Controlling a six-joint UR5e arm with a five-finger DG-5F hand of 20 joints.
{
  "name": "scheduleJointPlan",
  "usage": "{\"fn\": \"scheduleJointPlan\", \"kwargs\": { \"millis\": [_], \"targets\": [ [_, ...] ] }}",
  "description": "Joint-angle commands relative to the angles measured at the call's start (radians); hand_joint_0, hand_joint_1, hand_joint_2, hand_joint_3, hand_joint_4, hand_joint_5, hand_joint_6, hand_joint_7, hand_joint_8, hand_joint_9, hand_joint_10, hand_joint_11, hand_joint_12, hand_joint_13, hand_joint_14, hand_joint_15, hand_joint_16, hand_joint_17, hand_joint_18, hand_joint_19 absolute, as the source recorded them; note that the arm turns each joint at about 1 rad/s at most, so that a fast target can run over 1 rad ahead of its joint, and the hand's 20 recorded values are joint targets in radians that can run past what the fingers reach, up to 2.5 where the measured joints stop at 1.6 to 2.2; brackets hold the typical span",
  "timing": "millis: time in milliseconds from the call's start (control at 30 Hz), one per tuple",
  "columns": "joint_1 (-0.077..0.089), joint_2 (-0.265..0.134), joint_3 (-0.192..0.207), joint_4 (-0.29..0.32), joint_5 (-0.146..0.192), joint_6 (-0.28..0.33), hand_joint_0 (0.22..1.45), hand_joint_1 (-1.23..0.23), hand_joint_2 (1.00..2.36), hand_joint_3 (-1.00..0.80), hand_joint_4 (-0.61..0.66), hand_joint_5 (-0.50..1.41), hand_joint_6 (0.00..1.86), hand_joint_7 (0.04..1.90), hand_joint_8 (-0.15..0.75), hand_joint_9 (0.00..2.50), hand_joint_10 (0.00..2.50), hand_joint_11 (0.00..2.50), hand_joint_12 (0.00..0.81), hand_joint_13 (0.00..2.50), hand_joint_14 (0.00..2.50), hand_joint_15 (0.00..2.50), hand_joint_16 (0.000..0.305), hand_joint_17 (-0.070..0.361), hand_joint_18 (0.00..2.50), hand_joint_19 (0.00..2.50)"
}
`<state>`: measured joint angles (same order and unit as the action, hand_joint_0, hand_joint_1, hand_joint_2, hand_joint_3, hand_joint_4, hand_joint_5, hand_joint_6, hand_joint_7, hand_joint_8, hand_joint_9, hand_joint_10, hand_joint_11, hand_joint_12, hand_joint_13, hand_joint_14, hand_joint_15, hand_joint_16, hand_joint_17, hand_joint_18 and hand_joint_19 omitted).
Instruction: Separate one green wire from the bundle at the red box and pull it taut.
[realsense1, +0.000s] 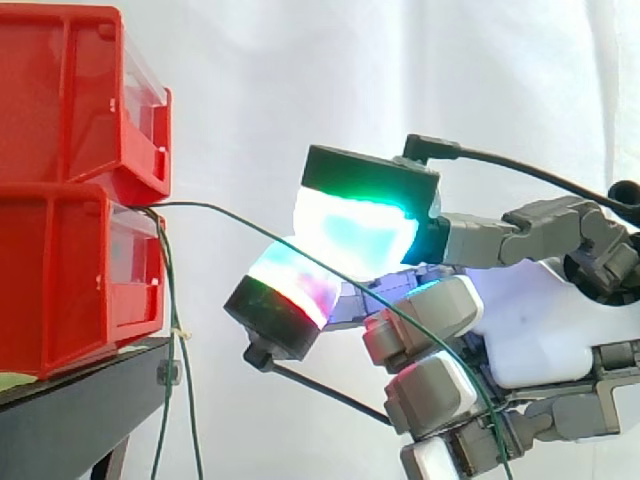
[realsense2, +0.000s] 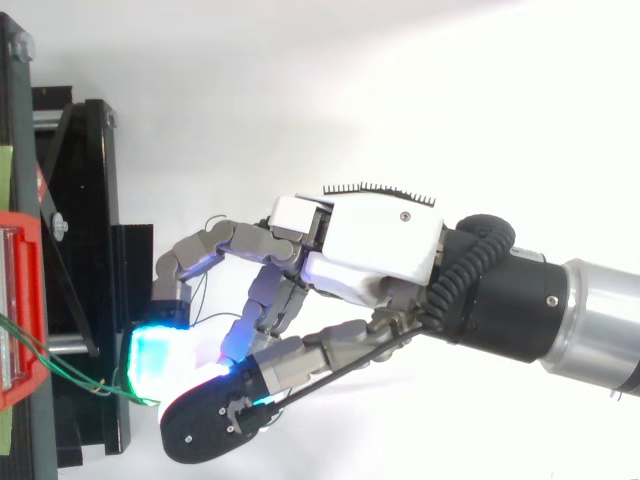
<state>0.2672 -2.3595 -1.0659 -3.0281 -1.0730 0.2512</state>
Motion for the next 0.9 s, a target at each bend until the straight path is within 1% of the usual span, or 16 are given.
{"fn": "scheduleJointPlan", "kwargs": {
  "millis": [0, 33, 100, 267, 333, 400, 500, 600, 633, 667, 700, 733, 767, 800, 833, 867],
  "targets": [
    [0.000, 0.000, 0.000, 0.000, 0.001, 0.000, 0.54, -0.56, 1.00, -0.45, 0.09, -0.20, 0.88, 0.99, 0.260, 1.40, 0.02, 1.39, 0.383, 1.37, 0.03, 0.89, 0.054, 0.122, 1.07, 0.68],
    [0.000, -0.001, 0.000, 0.000, 0.001, 0.000, 0.51, -0.55, 1.00, -0.50, 0.10, -0.20, 0.88, 0.97, 0.272, 1.40, 0.01, 1.38, 0.392, 1.38, 0.03, 0.88, 0.056, 0.126, 1.08, 0.67],
    [0.000, -0.001, 0.000, 0.000, 0.001, -0.001, 0.48, -0.58, 1.00, -0.50, 0.12, -0.20, 0.87, 0.94, 0.284, 1.43, 0.01, 1.37, 0.406, 1.40, 0.03, 0.87, 0.059, 0.132, 1.11, 0.63],
    [0.000, -0.001, 0.000, 0.002, -0.002, -0.006, 0.48, -0.78, 1.00, -0.50, 0.12, -0.21, 0.88, 0.90, 0.271, 1.42, 0.01, 1.42, 0.388, 1.44, 0.03, 0.92, 0.057, 0.128, 1.12, 0.60],
    [0.000, -0.001, 0.000, 0.002, -0.002, -0.006, 0.48, -0.85, 1.00, -0.50, 0.12, -0.22, 0.89, 0.89, 0.260, 1.46, 0.03, 1.55, 0.383, 1.56, 0.03, 1.04, 0.055, 0.124, 1.12, 0.60],
    [0.001, -0.001, 0.000, 0.005, -0.004, -0.007, 0.49, -0.89, 1.00, -0.50, 0.13, -0.22, 0.89, 0.88, 0.262, 1.44, 0.24, 1.49, 0.378, 1.65, 0.02, 1.14, 0.054, 0.121, 1.13, 0.59],
    [0.000, -0.001, 0.000, 0.003, -0.002, -0.007, 0.49, -0.93, 1.00, -0.50, 0.12, -0.22, 0.90, 0.87, 0.252, 1.41, 0.68, 1.41, 0.358, 1.81, 0.02, 1.34, 0.053, 0.119, 1.15, 0.59],
    [0.001, -0.001, 0.000, 0.003, -0.002, -0.007, 0.50, -0.96, 1.00, -0.50, 0.13, -0.23, 0.90, 0.86, 0.253, 1.37, 0.80, 1.46, 0.337, 1.93, 0.00, 1.53, 0.052, 0.117, 1.17, 0.59],
    [0.000, -0.001, 0.000, 0.002, -0.002, -0.007, 0.50, -0.96, 1.00, -0.50, 0.13, -0.24, 0.91, 0.85, 0.260, 1.35, 0.90, 1.45, 0.337, 1.92, 0.29, 1.42, 0.052, 0.116, 1.18, 0.59],
    [0.000, 0.000, 0.000, 0.002, 0.001, -0.007, 0.49, -0.96, 1.00, -0.50, 0.15, -0.24, 0.91, 0.84, 0.267, 1.29, 1.25, 1.32, 0.343, 1.89, 0.76, 1.20, 0.052, 0.117, 1.20, 0.59],
    [0.000, 0.000, 0.000, 0.002, 0.001, -0.007, 0.48, -0.95, 1.00, -0.50, 0.15, -0.24, 0.91, 0.84, 0.265, 1.28, 1.33, 1.29, 0.342, 1.88, 0.83, 1.16, 0.052, 0.117, 1.21, 0.58],
    [0.000, -0.001, 0.000, 0.002, 0.001, -0.007, 0.46, -0.94, 1.00, -0.50, 0.17, -0.25, 0.91, 0.82, 0.275, 1.26, 1.50, 1.22, 0.355, 1.88, 1.01, 1.07, 0.054, 0.121, 1.23, 0.58],
    [0.000, 0.000, 0.000, 0.002, 0.001, -0.007, 0.43, -0.91, 1.00, -0.50, 0.19, -0.25, 0.91, 0.79, 0.289, 1.22, 1.80, 1.10, 0.363, 1.84, 1.40, 0.87, 0.057, 0.128, 1.27, 0.57],
    [0.000, 0.000, 0.000, 0.003, 0.001, -0.007, 0.43, -0.91, 1.00, -0.50, 0.19, -0.25, 0.91, 0.79, 0.296, 1.20, 1.93, 1.07, 0.363, 1.83, 1.48, 0.82, 0.058, 0.131, 1.30, 0.57],
    [0.001, 0.000, -0.002, 0.003, 0.001, -0.007, 0.41, -0.89, 1.00, -0.50, 0.20, -0.25, 0.91, 0.78, 0.309, 1.18, 2.25, 0.94, 0.357, 1.81, 1.77, 0.68, 0.060, 0.134, 1.33, 0.57],
    [0.000, 0.000, 0.000, 0.005, 0.001, -0.007, 0.40, -0.88, 1.00, -0.50, 0.21, -0.25, 0.91, 0.77, 0.303, 1.17, 2.38, 0.90, 0.365, 1.81, 1.88, 0.63, 0.061, 0.136, 1.35, 0.57]
  ]
}}
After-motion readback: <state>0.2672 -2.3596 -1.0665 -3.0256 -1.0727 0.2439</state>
